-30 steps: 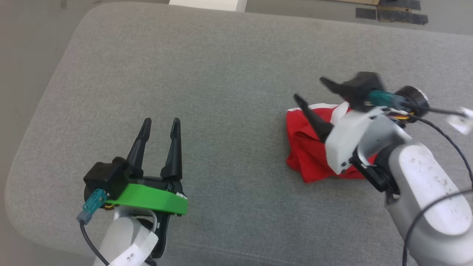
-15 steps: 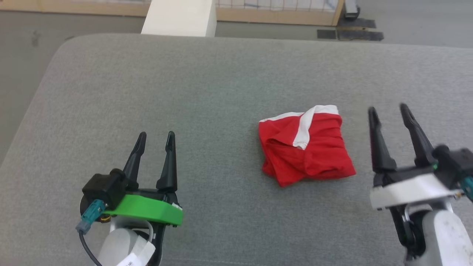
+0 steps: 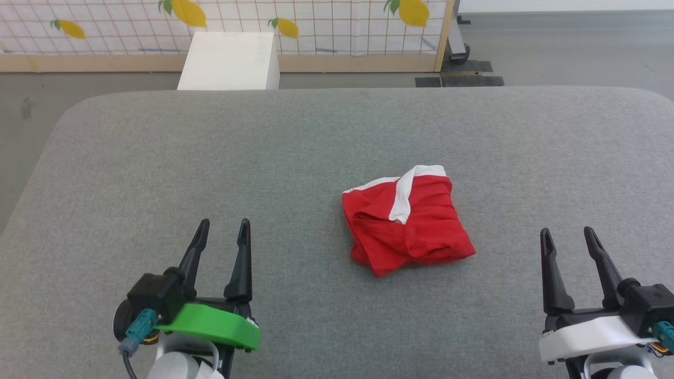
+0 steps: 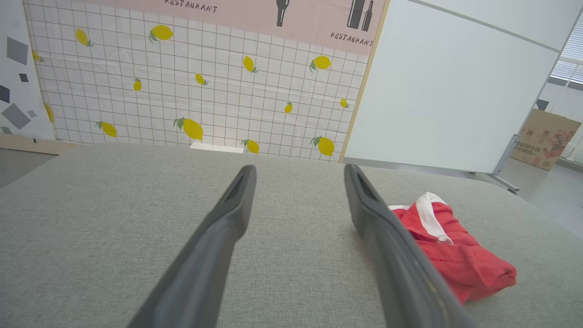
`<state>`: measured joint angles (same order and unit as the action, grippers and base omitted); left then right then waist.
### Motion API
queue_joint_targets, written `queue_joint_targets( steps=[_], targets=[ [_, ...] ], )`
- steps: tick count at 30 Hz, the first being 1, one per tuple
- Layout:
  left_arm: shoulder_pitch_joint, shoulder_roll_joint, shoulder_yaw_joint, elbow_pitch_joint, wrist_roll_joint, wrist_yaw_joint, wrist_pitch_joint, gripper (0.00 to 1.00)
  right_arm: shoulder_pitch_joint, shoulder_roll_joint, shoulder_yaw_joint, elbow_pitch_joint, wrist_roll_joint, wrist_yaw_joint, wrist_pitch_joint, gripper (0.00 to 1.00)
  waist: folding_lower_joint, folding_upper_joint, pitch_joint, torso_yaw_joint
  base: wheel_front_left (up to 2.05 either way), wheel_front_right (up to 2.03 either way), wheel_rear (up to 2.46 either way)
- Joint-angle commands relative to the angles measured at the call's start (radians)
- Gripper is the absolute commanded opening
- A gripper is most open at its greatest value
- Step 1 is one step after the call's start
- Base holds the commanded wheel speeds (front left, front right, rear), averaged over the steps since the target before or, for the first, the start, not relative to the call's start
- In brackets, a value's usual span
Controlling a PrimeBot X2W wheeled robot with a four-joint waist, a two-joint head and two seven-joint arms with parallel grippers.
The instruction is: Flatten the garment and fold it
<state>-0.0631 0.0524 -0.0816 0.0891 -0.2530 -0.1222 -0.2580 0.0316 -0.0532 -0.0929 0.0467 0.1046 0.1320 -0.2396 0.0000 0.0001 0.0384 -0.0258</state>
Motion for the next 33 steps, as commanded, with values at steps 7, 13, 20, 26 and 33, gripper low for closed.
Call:
queue_joint_targets(
  steps=[7, 13, 20, 26, 33],
  targets=[
    [0.019, -0.002, -0.005, -0.003, 0.013, -0.001, -0.004, 1.00, 0.007, 0.003, 0.007, 0.000, -0.007, -0.001, -0.006, 1.00, 0.0000, -0.0001, -0.006, -0.004, 0.00, 0.00, 0.00],
    [0.002, -0.002, -0.010, -0.012, 0.012, -0.001, -0.004, 1.00, -0.055, 0.003, 0.040, 0.027, 0.236, -0.001, 0.113, 1.00, 0.0000, -0.0001, 0.024, 0.007, 0.00, 0.00, 0.00],
    [-0.024, -0.002, -0.023, -0.021, 0.015, -0.001, -0.004, 1.00, -0.222, 0.003, -0.012, 0.158, 0.808, -0.001, 0.522, 1.00, 0.0000, -0.0001, 0.074, 0.032, 0.00, 0.00, 0.00],
    [-0.057, -0.002, -0.039, -0.028, 0.015, -0.003, -0.004, 1.00, -0.398, 0.003, -0.137, 0.389, 0.899, -0.001, 0.801, 1.00, 0.0000, -0.0001, 0.124, 0.066, 0.00, 0.00, 0.00],
    [-0.089, -0.002, -0.052, -0.035, 0.008, -0.003, -0.004, 1.00, -0.575, -0.003, -0.218, 0.599, 0.796, -0.001, 0.968, 1.00, 0.0000, -0.0001, 0.175, 0.102, 0.00, 0.00, 0.00]
  ],
)
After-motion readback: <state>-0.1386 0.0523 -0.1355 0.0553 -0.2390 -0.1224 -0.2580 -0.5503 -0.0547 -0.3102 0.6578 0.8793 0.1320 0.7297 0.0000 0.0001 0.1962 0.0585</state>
